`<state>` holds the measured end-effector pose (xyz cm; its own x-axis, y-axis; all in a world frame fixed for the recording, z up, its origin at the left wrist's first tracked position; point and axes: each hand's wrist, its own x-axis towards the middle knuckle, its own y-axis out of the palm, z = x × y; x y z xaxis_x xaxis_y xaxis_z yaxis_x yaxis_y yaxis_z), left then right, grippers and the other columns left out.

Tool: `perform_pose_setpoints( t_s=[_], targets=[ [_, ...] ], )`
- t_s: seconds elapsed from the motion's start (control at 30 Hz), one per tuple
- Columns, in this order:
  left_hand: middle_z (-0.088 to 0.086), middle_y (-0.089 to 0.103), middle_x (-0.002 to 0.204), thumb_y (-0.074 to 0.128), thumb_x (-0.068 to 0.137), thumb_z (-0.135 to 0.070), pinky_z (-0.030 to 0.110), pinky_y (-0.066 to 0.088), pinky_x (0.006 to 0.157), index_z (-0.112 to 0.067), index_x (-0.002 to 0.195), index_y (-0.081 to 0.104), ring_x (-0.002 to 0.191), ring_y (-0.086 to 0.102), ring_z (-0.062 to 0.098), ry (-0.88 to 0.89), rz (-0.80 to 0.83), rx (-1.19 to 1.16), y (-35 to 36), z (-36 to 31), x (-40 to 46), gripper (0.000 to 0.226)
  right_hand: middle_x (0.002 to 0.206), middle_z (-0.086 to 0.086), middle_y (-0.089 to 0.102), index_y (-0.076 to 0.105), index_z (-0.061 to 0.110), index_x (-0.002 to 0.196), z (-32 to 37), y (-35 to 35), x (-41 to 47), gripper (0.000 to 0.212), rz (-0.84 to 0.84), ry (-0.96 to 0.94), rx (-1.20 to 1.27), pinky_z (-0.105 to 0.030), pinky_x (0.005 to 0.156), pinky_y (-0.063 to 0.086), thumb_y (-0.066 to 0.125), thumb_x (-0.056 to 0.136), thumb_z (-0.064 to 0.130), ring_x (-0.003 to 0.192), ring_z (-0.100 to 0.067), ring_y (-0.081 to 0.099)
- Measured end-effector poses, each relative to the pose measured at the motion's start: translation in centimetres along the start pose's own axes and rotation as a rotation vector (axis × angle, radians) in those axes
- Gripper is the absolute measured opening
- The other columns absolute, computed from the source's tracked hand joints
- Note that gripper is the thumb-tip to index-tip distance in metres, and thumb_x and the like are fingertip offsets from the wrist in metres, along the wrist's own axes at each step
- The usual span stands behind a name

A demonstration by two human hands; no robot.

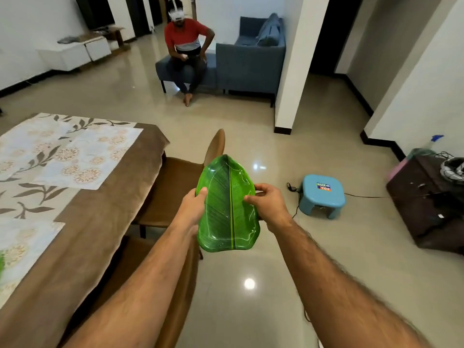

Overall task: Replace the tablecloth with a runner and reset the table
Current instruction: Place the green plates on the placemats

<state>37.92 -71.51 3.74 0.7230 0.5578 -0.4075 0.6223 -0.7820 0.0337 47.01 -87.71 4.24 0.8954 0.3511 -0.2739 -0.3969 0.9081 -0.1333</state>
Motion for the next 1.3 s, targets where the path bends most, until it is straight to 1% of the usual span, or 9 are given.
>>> perform_pose_setpoints(
  t_s=[0.17,0.4,0.67,0.77,0.9,1.0,1.1,1.2,1.3],
  targets=[
    [0.013,0.069,0.103,0.042,0.104,-0.028,0.037,0.057,0.067,-0.014,0.112,0.058,0.090,0.069,0.027,-0.032,-0.044,-0.089,8.1,-1.7,3.0,0.022,0.093,-0.014,0.072,0.066,0.011,0.112,1.9,-6.9,6.4,0.034,0.059,-0.003,-0.029,-0.049,0.062,0.061,0.073,0.080,0.002,0.080,-0.031,0.073],
    [0.013,0.071,0.100,0.045,0.104,-0.024,0.048,0.058,0.082,-0.017,0.108,0.061,0.089,0.070,0.030,-0.070,-0.131,-0.159,14.0,-4.4,11.3,0.018,0.091,-0.011,0.072,0.065,0.010,0.115,3.2,-9.7,17.1,0.034,0.133,0.021,-0.034,-0.045,0.062,0.061,0.072,0.083,0.002,0.080,-0.029,0.073],
    [0.016,0.070,0.090,0.045,0.104,-0.021,0.032,0.057,0.049,-0.008,0.112,0.057,0.067,0.070,0.025,-0.081,-0.197,-0.231,17.8,-11.4,26.3,0.020,0.085,-0.010,0.072,0.067,0.012,0.107,8.9,-8.4,34.8,0.029,0.186,0.012,-0.105,-0.055,0.063,0.059,0.073,0.080,0.002,0.076,-0.030,0.072],
    [0.016,0.072,0.092,0.045,0.104,-0.023,0.036,0.058,0.057,-0.009,0.114,0.059,0.073,0.072,0.027,-0.079,-0.231,-0.228,18.2,-15.1,33.0,0.023,0.084,-0.010,0.071,0.067,0.013,0.105,12.2,-7.1,41.9,0.028,0.218,0.004,-0.101,-0.050,0.061,0.060,0.073,0.080,0.001,0.074,-0.030,0.072],
    [0.017,0.072,0.100,0.045,0.104,-0.025,0.050,0.058,0.080,-0.010,0.116,0.059,0.088,0.071,0.033,-0.080,-0.262,-0.210,18.6,-18.3,40.6,0.024,0.082,-0.010,0.070,0.065,0.019,0.094,14.7,-5.4,50.1,0.025,0.274,0.009,-0.094,-0.037,0.053,0.057,0.072,0.080,-0.001,0.069,-0.026,0.070],
    [0.016,0.071,0.097,0.045,0.104,-0.023,0.046,0.058,0.077,-0.012,0.105,0.060,0.084,0.070,0.030,-0.067,-0.314,-0.221,18.9,-19.9,46.2,0.018,0.076,-0.007,0.065,0.063,0.018,0.088,16.0,-3.7,56.5,0.024,0.334,0.008,-0.097,-0.027,0.046,0.049,0.069,0.081,-0.004,0.060,-0.021,0.065],
    [0.021,0.070,0.104,0.047,0.103,-0.025,0.053,0.057,0.083,-0.009,0.112,0.058,0.090,0.070,0.034,-0.057,-0.383,-0.198,18.3,-21.6,52.2,0.022,0.084,-0.011,0.066,0.060,0.011,0.100,17.3,-1.1,63.7,0.027,0.461,0.020,-0.132,-0.033,0.048,0.054,0.067,0.081,-0.005,0.063,-0.024,0.065],
    [0.022,0.069,0.104,0.047,0.103,-0.027,0.057,0.054,0.088,-0.006,0.117,0.058,0.090,0.068,0.034,-0.040,-0.440,-0.149,17.1,-23.7,57.4,0.028,0.100,-0.014,0.067,0.050,0.014,0.119,19.5,1.7,70.0,0.044,0.626,0.009,-0.198,-0.035,0.048,0.054,0.066,0.082,-0.002,0.071,-0.027,0.067],
    [0.022,0.070,0.106,0.048,0.103,-0.026,0.058,0.053,0.090,-0.006,0.116,0.061,0.095,0.068,0.036,-0.077,-0.452,-0.095,16.0,-26.0,60.9,0.028,0.103,-0.007,0.064,0.046,0.018,0.116,21.8,4.5,75.4,0.039,0.771,-0.014,-0.258,-0.034,0.050,0.053,0.067,0.086,0.007,0.073,-0.023,0.067]
  ],
)
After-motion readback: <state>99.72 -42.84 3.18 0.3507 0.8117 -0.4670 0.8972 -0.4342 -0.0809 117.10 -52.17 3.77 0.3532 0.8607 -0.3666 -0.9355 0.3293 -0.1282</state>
